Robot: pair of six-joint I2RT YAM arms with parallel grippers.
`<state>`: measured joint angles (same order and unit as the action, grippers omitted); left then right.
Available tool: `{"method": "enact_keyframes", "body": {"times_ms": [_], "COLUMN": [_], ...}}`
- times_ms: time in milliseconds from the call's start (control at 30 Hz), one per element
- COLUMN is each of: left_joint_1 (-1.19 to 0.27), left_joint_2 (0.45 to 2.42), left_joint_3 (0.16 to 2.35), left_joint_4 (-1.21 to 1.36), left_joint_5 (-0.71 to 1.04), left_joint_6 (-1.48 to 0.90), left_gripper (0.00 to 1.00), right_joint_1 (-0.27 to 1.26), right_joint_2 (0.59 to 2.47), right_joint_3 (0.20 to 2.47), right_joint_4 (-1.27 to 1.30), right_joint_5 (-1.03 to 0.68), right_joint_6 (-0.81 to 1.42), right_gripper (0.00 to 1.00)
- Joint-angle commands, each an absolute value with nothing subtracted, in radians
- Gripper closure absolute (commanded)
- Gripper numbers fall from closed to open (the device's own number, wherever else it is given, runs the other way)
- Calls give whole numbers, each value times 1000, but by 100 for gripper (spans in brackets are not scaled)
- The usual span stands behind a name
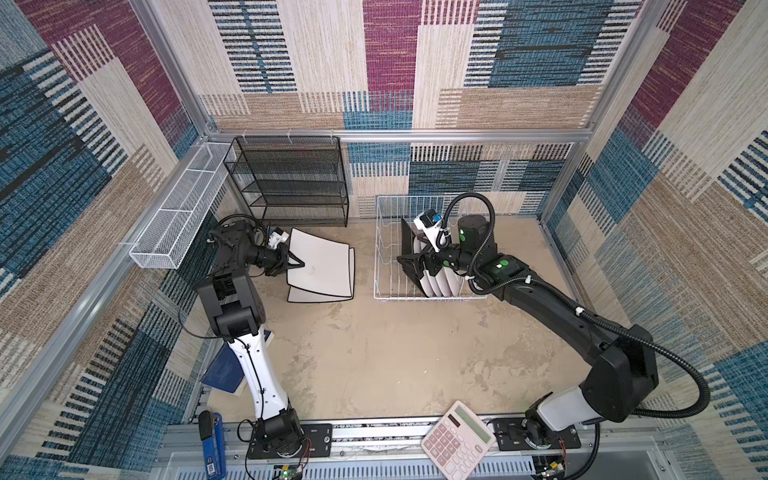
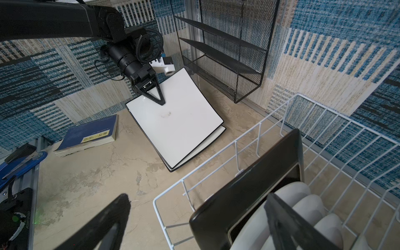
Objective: Unload the plates from the dish rack
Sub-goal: 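Lower the white square plate onto the first plate with the left gripper, then open the left gripper and raise it off the stacked plates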
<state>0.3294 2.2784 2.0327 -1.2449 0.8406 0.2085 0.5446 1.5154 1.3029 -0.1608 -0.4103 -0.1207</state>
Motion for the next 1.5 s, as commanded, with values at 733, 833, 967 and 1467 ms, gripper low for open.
{"method": "enact_keyframes", "body": {"times_ms": [733,833,967,1467], "left_joint_1": [388,390,393,393], "left_joint_2": [2393,2402,2421,2418], "left_joint_3": [2081,2085,2107,2137], "left_joint_4": [-1288,-1287,-1287,-1288], "left_joint_5": [872,856,830,745], "left_joint_6": [266,262,238,181], "left_gripper": [73,71,67,55], "right_joint_1": [560,561,563,565], "right_joint_2": [1559,1565,1563,1564], "right_joint_3": [1365,1372,1371,1374], "right_joint_4": [-157,-164,-166,-166], "right_joint_5": [-404,-402,-397,-393], "right_joint_6": [-95,-98,-98,-101], "right_gripper": [1,1,1,1]}}
